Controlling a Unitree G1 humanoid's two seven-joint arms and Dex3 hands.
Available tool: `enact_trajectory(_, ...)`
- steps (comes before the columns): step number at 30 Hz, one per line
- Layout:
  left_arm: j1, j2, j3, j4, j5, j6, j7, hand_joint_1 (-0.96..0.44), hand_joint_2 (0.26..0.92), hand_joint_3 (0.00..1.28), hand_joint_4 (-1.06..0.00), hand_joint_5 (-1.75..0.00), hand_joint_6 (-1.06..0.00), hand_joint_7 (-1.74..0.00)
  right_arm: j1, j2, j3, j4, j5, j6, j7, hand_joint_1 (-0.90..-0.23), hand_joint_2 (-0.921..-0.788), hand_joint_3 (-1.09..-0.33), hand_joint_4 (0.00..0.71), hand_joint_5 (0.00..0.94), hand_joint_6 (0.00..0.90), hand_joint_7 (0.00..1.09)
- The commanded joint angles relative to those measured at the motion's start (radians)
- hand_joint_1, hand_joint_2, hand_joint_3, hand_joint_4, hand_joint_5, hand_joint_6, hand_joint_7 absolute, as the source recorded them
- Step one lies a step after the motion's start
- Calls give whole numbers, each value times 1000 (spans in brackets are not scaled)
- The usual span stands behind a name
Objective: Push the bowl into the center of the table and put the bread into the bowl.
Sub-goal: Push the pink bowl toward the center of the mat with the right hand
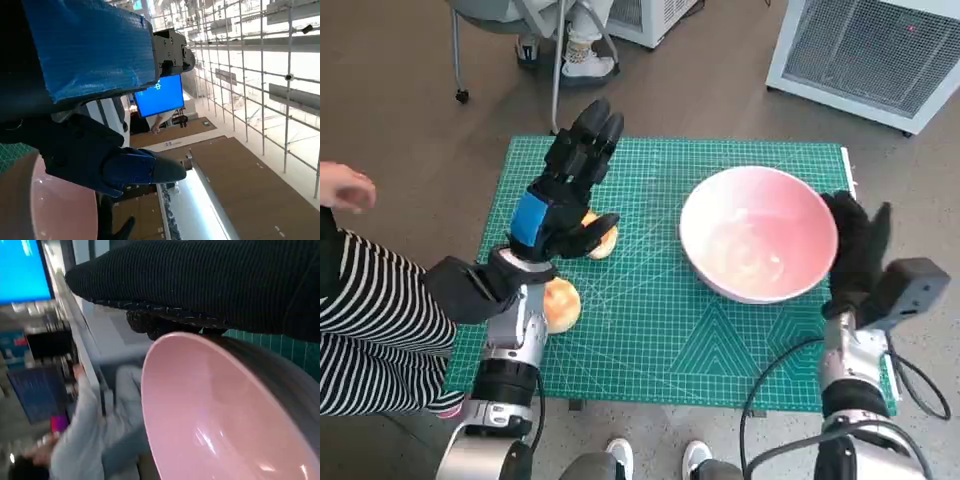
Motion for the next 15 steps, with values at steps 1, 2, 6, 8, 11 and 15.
enact_trajectory(1, 14, 9, -1, -19, 8, 0, 5, -511, 921, 300, -53, -2, 1, -273, 1, 27, 28, 8, -21, 10, 23, -596, -921, -879, 130, 3, 102, 224)
enact_trajectory(2, 15, 9, -1, -19, 6, 1, 4, -513, 921, 301, -54, -3, 1, -274, 0, 30, 33, 6, -22, 9, 27, -596, -921, -880, 129, 3, 102, 222)
enact_trajectory(6, 18, 7, -2, -20, 0, 3, 0, -517, 921, 301, -53, -2, 1, -275, -6, 41, 47, 1, -21, 9, 47, -596, -921, -881, 123, 1, 99, 213)
enact_trajectory(8, 18, 7, -2, -18, -1, 3, 0, -520, 921, 300, -52, -1, 1, -272, -9, 44, 51, 0, -21, 8, 56, -593, -921, -885, 117, 0, 95, 206)
enact_trajectory(11, 18, 5, -1, -16, -4, 3, -1, -520, 921, 299, -52, -1, 1, -267, -15, 49, 58, 0, -22, 6, 63, -591, -921, -888, 112, 0, 93, 200)
enact_trajectory(15, 19, 3, -1, -15, -5, 5, 1, -512, 921, 296, -52, -1, 1, -263, -25, 57, 66, -2, -29, 3, 65, -583, -921, -890, 110, 0, 94, 193)
